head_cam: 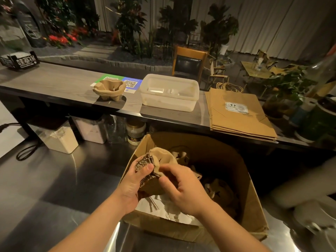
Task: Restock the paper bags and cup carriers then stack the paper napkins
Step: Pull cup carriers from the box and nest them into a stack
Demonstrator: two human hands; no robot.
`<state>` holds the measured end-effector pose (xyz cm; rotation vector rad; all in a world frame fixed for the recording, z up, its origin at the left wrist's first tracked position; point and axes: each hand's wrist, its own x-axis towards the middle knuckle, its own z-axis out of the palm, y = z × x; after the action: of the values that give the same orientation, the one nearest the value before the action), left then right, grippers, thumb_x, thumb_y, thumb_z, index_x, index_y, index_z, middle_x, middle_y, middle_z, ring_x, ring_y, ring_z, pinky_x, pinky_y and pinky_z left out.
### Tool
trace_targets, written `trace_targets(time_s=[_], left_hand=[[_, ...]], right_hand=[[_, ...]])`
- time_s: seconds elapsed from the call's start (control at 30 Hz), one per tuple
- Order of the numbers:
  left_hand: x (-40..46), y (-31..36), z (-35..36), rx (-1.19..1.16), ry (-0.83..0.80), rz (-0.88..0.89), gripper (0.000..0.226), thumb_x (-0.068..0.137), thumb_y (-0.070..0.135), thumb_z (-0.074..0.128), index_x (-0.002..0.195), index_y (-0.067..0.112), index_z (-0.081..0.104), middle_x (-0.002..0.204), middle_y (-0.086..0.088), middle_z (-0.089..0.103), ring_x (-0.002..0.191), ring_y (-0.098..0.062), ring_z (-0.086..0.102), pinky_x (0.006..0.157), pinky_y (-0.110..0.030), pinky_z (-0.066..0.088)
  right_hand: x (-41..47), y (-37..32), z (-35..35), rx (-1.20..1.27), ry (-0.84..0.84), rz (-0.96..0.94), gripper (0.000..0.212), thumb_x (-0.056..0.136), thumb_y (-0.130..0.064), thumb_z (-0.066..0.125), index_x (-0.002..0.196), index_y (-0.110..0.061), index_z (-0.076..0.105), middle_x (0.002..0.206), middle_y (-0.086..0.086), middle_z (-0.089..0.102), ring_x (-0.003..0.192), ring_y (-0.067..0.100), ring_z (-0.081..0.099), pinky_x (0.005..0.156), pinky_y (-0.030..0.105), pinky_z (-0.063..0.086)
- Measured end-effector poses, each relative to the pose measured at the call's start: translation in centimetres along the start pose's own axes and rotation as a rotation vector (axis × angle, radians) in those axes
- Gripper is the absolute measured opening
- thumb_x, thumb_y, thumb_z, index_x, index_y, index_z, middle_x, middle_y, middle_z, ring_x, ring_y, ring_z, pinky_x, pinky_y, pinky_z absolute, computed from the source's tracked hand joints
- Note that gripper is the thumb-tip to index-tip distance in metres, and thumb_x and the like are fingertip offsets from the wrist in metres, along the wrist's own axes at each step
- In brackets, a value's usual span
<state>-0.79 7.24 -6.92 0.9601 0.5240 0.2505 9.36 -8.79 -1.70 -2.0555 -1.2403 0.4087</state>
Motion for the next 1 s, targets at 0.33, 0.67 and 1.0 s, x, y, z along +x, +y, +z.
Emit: trace_targets(time_s=[0.33, 0.67, 1.0], left_hand=[[-0.4, 0.1, 1.2, 0.145, 0.172, -0.019, 0.102, 0.043, 0.064, 0.096, 0.133, 0.037, 0.056, 0.123, -0.009, 0.071, 0.112, -0.033, 0.07, 0.087, -0.05, 0.063], [-0.7, 0.9, 1.7, 0.202, 0.253, -0.061, 0.082, 0.052, 0.064, 0.09, 0.124, 0.045, 0.058, 0.121, 0.001, 0.071, 0.111, -0.027, 0.068, 0.073, -0.042, 0.06], [-1.1, 1.5, 2.5, 0.189, 0.237, -0.128, 0.073, 0.061, 0.056, 0.087, 0.126, 0.042, 0.056, 0.122, -0.002, 0.07, 0.11, -0.027, 0.066, 0.07, -0.038, 0.054]], right_hand=[[-0.1, 0.9, 0.7, 0.087, -0.165, 0.037, 0.039, 0.107, -0.054, 0.034, 0.144, -0.046, 0.044, 0.133, -0.026, 0.057, 0.12, -0.001, 0.053, 0.103, 0.029, 0.05], [4.0, 8.1, -1.2, 0.129, 0.274, 0.551, 0.028, 0.1, -0.034, 0.061, 0.127, -0.026, 0.056, 0.12, -0.005, 0.062, 0.093, 0.007, 0.065, 0.074, 0.021, 0.058], [7.4, 10.9, 0.2, -0.317, 0.014, 0.6, 0.078, 0.09, -0.038, 0.073, 0.152, -0.044, 0.026, 0.167, 0.004, 0.006, 0.155, 0.032, 0.008, 0.118, 0.054, 0.036]])
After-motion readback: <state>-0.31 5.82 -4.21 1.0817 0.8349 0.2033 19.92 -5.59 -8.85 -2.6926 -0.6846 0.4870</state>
